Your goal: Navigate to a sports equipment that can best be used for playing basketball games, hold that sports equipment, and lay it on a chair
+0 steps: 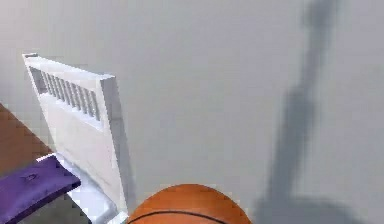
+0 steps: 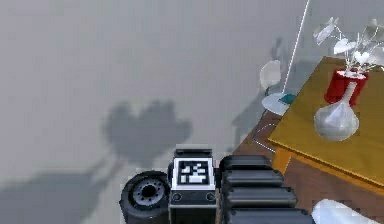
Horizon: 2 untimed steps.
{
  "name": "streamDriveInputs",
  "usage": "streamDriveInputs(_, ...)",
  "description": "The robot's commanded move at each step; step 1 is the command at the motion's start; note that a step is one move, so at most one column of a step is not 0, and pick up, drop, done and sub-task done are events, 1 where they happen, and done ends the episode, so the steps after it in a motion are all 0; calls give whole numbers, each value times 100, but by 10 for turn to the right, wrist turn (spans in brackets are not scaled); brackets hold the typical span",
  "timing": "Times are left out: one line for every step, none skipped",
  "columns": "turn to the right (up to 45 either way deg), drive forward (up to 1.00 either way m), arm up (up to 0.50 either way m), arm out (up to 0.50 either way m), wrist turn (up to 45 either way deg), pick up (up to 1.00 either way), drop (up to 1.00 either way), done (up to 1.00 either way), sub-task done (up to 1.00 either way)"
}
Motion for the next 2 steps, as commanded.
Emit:
streamDriveInputs(450,0,0,0,0,0,0,0,0)
streamDriveInputs(0,0,0,48,0,0,0,0,0)
